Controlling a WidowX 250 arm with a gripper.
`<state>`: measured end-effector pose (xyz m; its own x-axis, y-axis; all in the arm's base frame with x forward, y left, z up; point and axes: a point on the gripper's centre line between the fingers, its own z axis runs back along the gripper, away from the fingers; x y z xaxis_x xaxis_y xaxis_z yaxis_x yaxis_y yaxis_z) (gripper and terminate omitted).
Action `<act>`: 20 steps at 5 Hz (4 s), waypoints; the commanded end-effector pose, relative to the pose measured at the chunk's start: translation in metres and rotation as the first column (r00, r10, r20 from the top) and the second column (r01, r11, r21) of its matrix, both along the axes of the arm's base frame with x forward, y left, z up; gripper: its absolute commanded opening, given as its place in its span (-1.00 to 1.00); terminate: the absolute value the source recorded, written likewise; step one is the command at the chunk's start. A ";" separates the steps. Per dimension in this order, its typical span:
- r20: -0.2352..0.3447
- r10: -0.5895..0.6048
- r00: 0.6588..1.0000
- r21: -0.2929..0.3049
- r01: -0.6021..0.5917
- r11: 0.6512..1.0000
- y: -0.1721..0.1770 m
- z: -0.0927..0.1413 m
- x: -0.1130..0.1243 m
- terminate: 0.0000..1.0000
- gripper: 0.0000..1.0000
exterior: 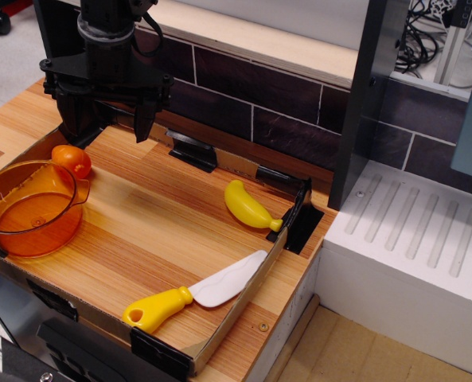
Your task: Put banana in pot
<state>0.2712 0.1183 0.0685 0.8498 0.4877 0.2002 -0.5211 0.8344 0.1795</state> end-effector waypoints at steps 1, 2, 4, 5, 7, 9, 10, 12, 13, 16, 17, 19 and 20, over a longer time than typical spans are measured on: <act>0.000 0.000 1.000 0.000 0.000 1.000 0.000 0.000 0.000 -1.00 1.00; 0.140 0.055 0.989 -0.057 -0.047 0.997 -0.029 0.016 -0.001 -1.00 1.00; 0.228 0.282 0.932 -0.212 -0.236 0.948 -0.068 0.025 0.011 -1.00 1.00; 0.173 0.455 0.874 -0.295 -0.395 0.870 -0.082 0.020 0.018 -1.00 1.00; 0.088 0.551 0.830 -0.285 -0.509 0.812 -0.102 -0.003 0.025 -1.00 1.00; 0.056 0.550 0.833 -0.236 -0.524 0.818 -0.112 -0.029 0.028 -1.00 1.00; 0.044 0.555 0.831 -0.222 -0.533 0.816 -0.118 -0.040 0.028 -1.00 1.00; 0.053 0.554 0.831 -0.206 -0.533 0.820 -0.126 -0.049 0.031 -1.00 1.00; 0.064 0.547 0.835 -0.214 -0.524 0.825 -0.127 -0.050 0.030 -1.00 -1.00; 0.075 0.535 0.842 -0.224 -0.509 0.831 -0.114 -0.049 0.023 -1.00 -1.00; 0.098 0.583 0.807 -0.288 -0.537 0.793 -0.107 -0.020 0.023 -1.00 -1.00; 0.124 0.685 0.718 -0.326 -0.622 0.712 -0.059 0.019 -0.010 -1.00 -1.00; 0.113 0.684 0.720 -0.299 -0.632 0.715 -0.026 0.021 -0.035 -1.00 -1.00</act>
